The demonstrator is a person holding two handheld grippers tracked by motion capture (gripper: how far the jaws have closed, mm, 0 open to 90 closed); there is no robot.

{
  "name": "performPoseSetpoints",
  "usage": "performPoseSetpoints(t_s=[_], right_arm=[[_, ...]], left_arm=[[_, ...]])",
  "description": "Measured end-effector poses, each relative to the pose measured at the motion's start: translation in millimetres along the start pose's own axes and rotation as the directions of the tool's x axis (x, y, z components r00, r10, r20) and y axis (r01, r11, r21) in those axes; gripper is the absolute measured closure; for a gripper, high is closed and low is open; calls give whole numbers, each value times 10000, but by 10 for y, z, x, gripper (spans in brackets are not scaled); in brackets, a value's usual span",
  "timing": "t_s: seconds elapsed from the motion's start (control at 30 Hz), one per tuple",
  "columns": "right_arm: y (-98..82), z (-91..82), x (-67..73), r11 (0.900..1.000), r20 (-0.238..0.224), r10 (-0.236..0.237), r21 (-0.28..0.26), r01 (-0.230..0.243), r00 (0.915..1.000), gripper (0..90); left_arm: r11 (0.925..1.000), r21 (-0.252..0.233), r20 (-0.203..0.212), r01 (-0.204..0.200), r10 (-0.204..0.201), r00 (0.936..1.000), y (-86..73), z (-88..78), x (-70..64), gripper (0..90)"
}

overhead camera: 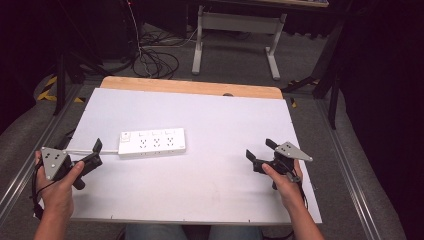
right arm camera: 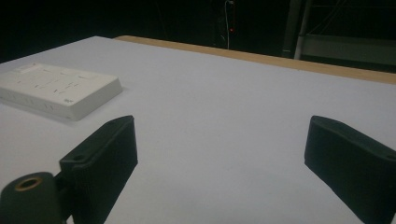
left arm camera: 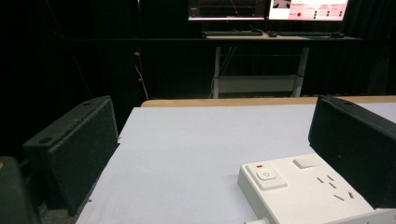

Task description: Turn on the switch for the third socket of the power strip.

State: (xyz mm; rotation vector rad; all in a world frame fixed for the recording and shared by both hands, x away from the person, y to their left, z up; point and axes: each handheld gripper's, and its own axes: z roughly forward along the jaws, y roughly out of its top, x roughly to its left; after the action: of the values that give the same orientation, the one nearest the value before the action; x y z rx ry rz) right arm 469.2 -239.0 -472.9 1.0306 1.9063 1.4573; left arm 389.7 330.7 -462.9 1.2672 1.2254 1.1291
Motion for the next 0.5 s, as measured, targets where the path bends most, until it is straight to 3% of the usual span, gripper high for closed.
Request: performPoseSetpoints(t_s=[0.5], right_arm=[[3,-28,-6,10000,75,1,-46,0,10000,98]], left_arm=[[9998,-66,-116,-169,168,9998,6,31,-18,36]])
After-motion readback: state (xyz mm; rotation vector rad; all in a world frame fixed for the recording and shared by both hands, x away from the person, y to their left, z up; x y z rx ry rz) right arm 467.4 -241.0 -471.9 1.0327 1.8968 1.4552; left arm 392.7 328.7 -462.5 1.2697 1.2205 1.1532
